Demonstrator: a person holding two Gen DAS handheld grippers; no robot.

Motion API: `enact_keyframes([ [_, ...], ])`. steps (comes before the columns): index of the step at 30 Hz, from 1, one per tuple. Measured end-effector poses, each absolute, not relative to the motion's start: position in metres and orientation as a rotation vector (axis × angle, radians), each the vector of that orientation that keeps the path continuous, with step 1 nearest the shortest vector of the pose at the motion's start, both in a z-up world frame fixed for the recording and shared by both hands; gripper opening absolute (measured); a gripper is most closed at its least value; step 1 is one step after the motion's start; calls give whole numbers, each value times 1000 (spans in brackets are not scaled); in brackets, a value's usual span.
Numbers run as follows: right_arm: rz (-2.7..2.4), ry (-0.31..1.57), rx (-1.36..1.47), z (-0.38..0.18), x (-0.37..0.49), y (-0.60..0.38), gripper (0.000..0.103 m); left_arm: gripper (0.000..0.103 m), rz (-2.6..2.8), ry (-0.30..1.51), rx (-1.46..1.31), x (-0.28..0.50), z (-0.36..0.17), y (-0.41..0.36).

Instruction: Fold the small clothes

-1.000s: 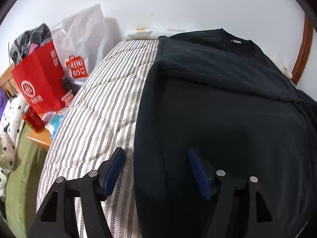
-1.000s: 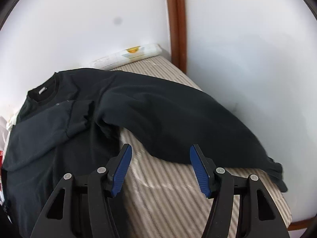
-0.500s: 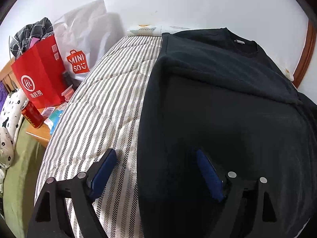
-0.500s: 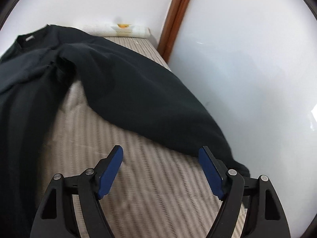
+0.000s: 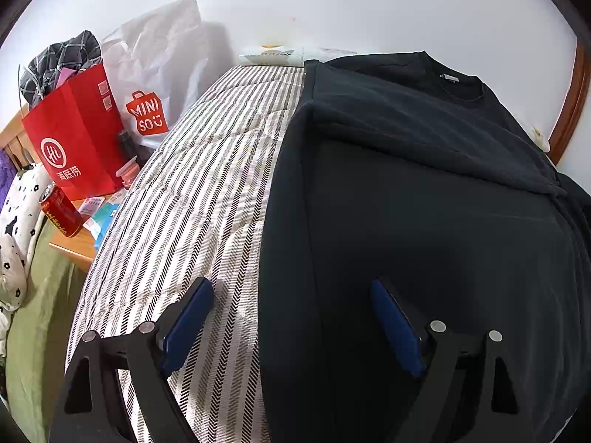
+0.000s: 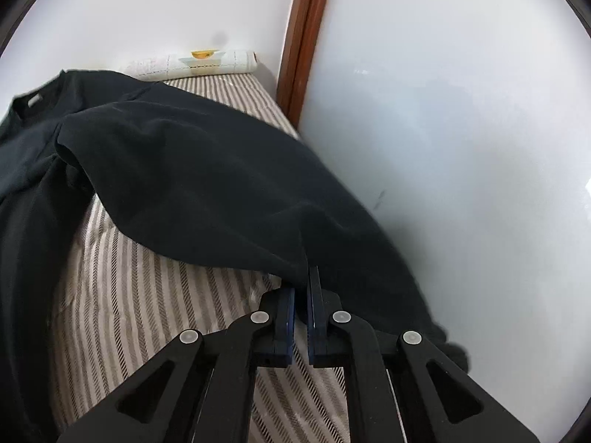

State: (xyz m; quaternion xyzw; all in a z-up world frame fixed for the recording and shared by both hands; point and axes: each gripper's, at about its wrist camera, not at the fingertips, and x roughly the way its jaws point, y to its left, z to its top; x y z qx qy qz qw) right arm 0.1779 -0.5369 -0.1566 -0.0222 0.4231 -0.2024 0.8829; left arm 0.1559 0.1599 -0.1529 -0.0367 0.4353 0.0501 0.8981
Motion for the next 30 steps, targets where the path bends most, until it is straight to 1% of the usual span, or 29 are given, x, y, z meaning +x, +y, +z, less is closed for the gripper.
enact_keyframes([
  [2, -425, 845, -60, -143, 178, -530, 5, 87, 104, 901, -76, 156, -153, 160],
  [7, -352, 668, -10, -73, 185, -498, 5, 88, 105, 902, -77, 156, -153, 160],
  [13, -189, 550, -6, -15, 228, -417, 5, 90, 106, 902, -84, 155, -154, 161],
  [18, -31, 509, -62, -8, 261, -329, 5, 91, 108, 903, -85, 155, -155, 162],
  [22, 88, 518, -109, -28, 285, -253, 5, 91, 107, 904, -86, 154, -155, 162],
  [25, 117, 560, -162, -58, 308, -210, 6, 92, 107, 903, -86, 154, -155, 162],
  [26, 121, 589, -185, -73, 316, -197, 8, 92, 108, 904, -86, 154, -155, 162],
  [28, 130, 663, -195, -99, 334, -184, 16, 92, 109, 904, -86, 154, -155, 161],
  [30, 133, 761, -188, -123, 344, -182, 49, 93, 108, 904, -87, 155, -155, 161],
])
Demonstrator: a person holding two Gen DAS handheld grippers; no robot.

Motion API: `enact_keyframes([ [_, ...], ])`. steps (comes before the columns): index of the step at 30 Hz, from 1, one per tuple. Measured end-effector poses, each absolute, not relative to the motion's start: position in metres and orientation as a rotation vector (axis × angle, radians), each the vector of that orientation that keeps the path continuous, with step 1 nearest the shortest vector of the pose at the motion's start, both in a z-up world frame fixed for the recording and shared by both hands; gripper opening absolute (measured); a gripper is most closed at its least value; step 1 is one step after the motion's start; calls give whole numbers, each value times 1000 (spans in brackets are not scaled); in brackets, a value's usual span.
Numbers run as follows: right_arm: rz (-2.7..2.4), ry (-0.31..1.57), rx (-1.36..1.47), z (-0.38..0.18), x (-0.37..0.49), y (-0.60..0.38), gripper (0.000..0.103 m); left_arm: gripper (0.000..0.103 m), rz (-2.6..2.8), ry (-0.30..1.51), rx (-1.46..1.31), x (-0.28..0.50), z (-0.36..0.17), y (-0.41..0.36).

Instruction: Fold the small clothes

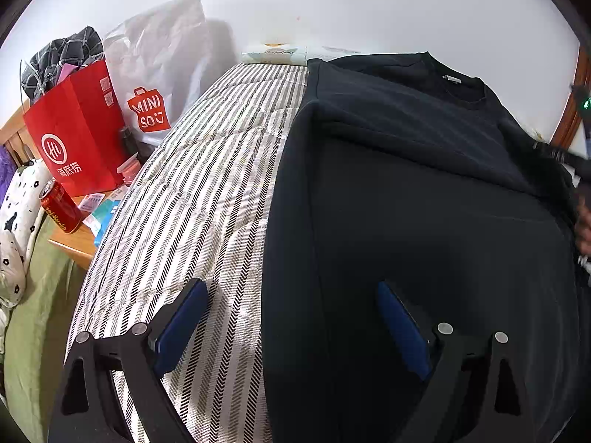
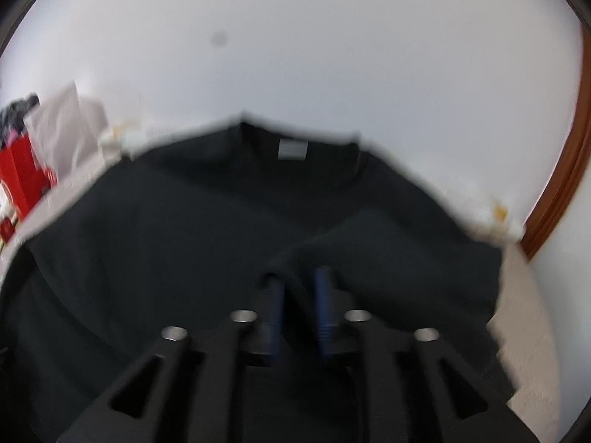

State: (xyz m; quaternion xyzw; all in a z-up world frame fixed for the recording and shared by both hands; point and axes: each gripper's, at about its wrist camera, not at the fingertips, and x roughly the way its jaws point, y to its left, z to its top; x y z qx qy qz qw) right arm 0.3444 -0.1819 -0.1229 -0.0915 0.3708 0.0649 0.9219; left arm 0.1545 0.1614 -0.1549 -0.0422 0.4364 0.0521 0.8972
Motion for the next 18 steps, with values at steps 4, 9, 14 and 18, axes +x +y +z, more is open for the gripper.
enact_keyframes([
  [4, 165, 808, -164, -133, 319, -199, 67, 93, 108, 905, -87, 154, -155, 161],
  [9, 151, 722, -187, -109, 264, -240, 74, 94, 108, 903, -87, 155, -155, 161],
  [14, -25, 736, -93, -108, 252, -316, 74, 95, 107, 903, -87, 155, -155, 161],
  [18, -82, 797, -3, -124, 264, -354, 74, 95, 108, 903, -87, 155, -155, 161],
])
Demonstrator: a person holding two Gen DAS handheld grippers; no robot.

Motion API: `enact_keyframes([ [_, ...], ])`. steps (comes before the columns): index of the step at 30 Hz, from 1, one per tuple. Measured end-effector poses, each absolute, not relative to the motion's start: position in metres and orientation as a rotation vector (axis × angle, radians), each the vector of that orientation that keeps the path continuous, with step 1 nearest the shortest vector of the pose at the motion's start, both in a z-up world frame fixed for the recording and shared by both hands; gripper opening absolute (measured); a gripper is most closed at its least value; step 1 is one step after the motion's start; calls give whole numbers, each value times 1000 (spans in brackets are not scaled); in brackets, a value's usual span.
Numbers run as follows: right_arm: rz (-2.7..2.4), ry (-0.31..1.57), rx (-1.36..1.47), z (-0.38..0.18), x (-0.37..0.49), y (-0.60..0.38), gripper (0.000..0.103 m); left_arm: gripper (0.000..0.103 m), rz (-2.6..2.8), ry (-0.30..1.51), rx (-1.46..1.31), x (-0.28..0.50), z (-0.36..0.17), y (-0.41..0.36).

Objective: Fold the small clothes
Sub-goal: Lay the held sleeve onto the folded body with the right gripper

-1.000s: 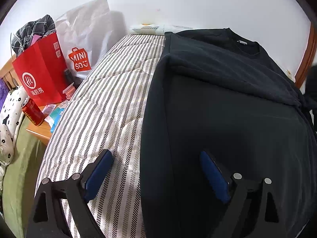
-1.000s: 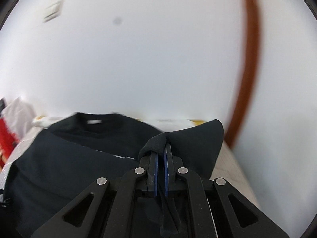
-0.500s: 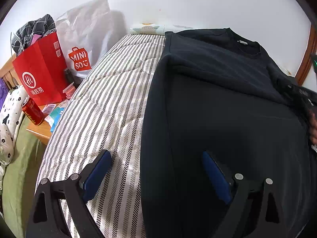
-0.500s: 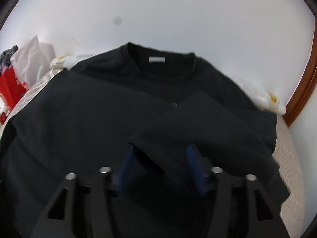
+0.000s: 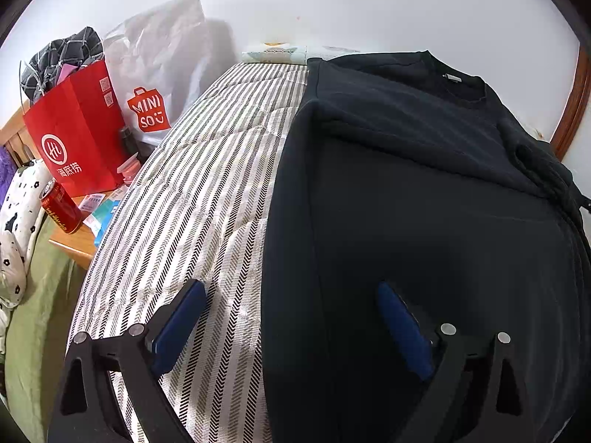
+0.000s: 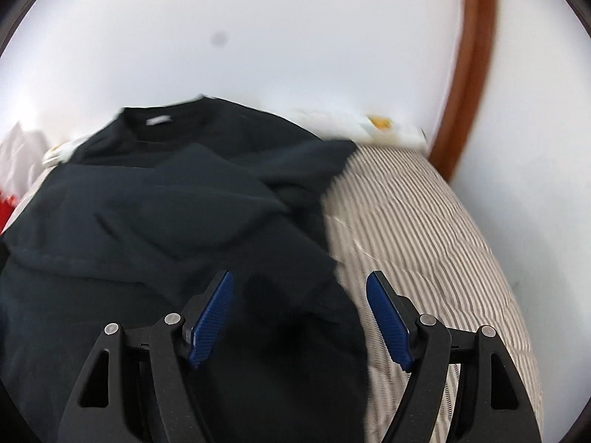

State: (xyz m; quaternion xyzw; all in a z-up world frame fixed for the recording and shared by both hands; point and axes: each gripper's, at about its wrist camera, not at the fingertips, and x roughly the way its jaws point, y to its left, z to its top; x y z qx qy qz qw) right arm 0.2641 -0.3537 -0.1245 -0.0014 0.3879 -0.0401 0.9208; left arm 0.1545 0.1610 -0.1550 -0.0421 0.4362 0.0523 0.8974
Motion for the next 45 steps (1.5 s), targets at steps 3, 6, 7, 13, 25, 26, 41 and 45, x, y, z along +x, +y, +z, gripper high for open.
enact_keyframes([
  [3, -46, 831, 102, -132, 274, -370, 73, 95, 108, 903, -87, 154, -155, 161],
  [6, 3, 827, 148, -133, 281, -374, 69, 95, 107, 904, -88, 155, -155, 161],
  [7, 10, 830, 140, -135, 286, -372, 64, 96, 106, 904, -89, 154, -155, 161],
  [13, 32, 767, 37, -113, 278, -343, 11, 97, 99, 906, -90, 153, -156, 162],
  [25, 299, 722, 44, -77, 302, -218, 11, 101, 83, 913, -83, 155, -156, 163],
  [26, 317, 737, 65, -81, 308, -208, 11, 101, 84, 913, -82, 155, -156, 163],
  [41, 472, 679, 37, -71, 297, -165, 51, 95, 111, 938, -59, 160, -149, 154],
  [45, 333, 723, -40, -77, 283, -227, 51, 91, 69, 912, -35, 169, -129, 131],
])
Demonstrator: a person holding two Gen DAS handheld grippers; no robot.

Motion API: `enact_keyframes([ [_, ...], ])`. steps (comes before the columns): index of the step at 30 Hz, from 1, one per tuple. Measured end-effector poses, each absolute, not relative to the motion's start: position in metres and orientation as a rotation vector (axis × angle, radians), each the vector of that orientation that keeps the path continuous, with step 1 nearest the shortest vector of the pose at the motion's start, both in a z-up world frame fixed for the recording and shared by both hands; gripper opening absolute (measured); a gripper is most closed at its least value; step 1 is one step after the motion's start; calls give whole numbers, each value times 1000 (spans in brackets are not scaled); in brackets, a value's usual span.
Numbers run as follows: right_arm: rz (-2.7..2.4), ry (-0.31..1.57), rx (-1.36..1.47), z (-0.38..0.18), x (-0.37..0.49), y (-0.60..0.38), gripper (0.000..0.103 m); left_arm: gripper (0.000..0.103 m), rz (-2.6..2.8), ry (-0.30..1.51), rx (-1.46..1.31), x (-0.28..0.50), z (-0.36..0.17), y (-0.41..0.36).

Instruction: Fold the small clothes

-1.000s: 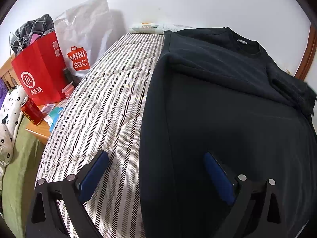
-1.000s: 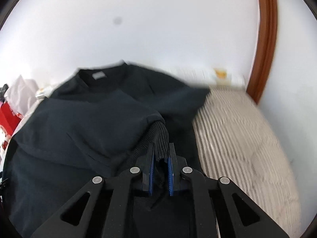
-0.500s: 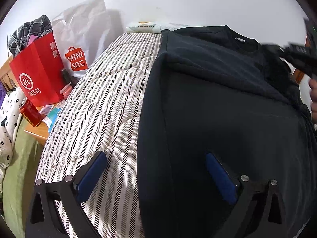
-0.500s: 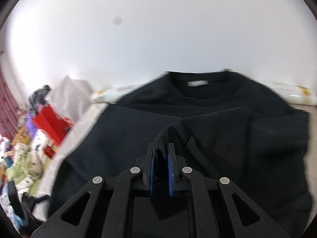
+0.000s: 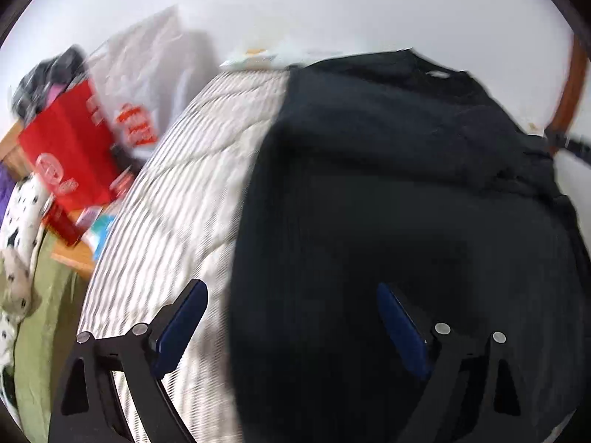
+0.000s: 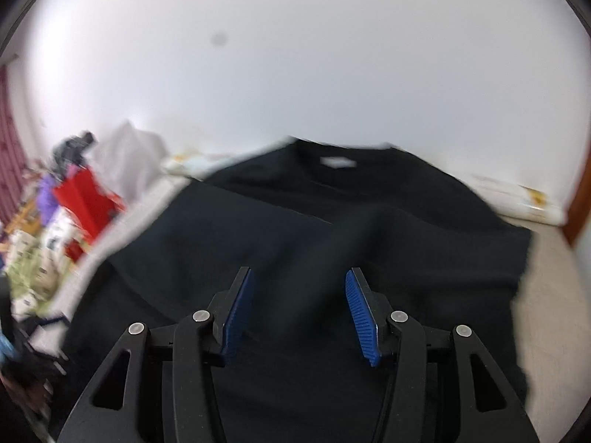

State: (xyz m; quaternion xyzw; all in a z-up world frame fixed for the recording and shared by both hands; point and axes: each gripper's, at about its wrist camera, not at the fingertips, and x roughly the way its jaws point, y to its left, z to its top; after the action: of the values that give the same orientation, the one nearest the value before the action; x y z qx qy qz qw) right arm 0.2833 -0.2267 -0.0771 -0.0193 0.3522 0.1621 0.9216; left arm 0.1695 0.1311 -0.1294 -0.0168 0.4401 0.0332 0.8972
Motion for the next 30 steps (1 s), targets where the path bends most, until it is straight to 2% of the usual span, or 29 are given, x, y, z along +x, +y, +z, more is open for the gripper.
enact_keyframes([
  [7, 141, 839, -58, -104, 279, -306, 51, 89, -42, 813, 26, 207, -96, 61],
  [13, 126, 800, 81, -104, 290, -342, 51, 75, -85, 874, 40, 247, -108, 22],
  [14, 134, 791, 92, -106, 287, -345, 51, 68, -100, 884, 30, 254, -111, 17],
  [16, 127, 785, 87, -111, 286, -343, 51, 65, -117, 890, 13, 260, -114, 13],
  [18, 153, 767, 116, -113, 283, -343, 52, 56, -140, 885, -14, 270, -116, 10],
  [22, 198, 763, 141, -115, 279, -338, 52, 44, -171, 907, -61, 289, -126, 7],
  [30, 234, 776, 166, -123, 281, -335, 56, 44, -188, 918, -149, 310, -140, 13],
])
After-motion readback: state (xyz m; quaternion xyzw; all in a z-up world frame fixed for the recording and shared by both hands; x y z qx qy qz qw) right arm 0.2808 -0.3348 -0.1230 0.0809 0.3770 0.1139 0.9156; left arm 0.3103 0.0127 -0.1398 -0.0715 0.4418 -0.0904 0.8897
